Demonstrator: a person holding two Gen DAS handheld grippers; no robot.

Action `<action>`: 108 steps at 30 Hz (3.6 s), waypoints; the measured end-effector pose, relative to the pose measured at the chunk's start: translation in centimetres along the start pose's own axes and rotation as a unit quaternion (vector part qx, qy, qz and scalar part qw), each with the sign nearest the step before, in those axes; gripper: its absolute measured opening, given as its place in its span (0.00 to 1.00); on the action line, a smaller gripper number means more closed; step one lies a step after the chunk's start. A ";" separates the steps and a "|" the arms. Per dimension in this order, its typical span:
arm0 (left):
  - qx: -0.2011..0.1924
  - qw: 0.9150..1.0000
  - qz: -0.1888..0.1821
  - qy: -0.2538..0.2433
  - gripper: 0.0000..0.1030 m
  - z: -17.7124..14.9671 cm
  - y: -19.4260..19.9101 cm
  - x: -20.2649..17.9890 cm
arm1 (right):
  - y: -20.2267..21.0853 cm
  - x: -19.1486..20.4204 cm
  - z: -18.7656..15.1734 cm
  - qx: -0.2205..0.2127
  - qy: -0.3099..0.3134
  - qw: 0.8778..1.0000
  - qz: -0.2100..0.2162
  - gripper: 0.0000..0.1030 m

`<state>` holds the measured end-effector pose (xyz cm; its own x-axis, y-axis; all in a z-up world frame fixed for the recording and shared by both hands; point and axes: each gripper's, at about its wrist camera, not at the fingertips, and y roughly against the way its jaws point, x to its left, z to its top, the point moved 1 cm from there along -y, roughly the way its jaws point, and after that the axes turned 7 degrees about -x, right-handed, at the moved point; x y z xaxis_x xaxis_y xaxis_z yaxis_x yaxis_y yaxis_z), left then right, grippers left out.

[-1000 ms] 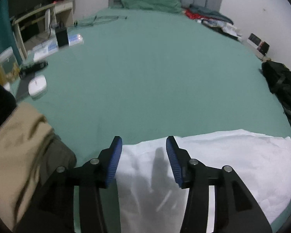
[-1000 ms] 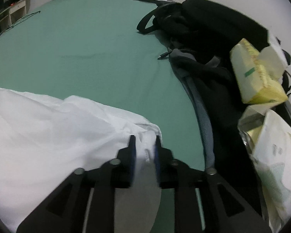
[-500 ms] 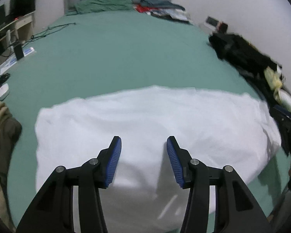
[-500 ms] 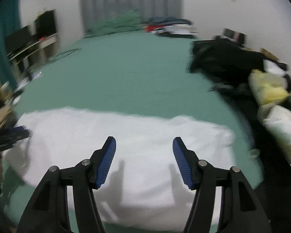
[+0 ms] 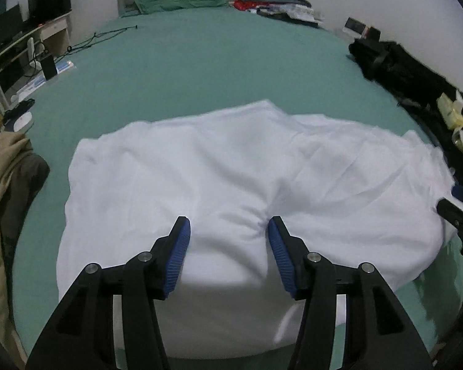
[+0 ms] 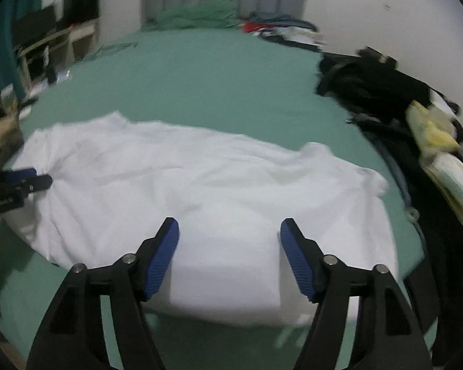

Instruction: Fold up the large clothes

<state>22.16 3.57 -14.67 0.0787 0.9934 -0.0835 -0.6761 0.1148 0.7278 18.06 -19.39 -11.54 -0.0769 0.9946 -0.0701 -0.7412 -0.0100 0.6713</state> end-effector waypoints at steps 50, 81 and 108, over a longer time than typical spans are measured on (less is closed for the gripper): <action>0.018 0.994 -0.104 -0.010 0.54 1.6 -2.5 -6.5 | -3.0 2.6 6.1 -0.026 -0.156 0.981 0.111 0.14; -0.054 0.987 0.004 0.148 0.54 5.1 6.8 20.1 | -3.6 27.0 4.1 0.069 0.217 0.964 0.136 0.46; -0.024 0.993 -0.111 0.038 0.54 4.0 6.4 9.4 | 4.4 14.6 3.8 -0.017 0.057 0.980 0.190 0.69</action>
<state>21.50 13.59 -8.06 0.1763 0.9403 -0.2910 -0.6816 0.3300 0.6531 16.26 -4.47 -6.80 -0.4238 0.9006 0.0964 -0.6663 -0.3821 0.6403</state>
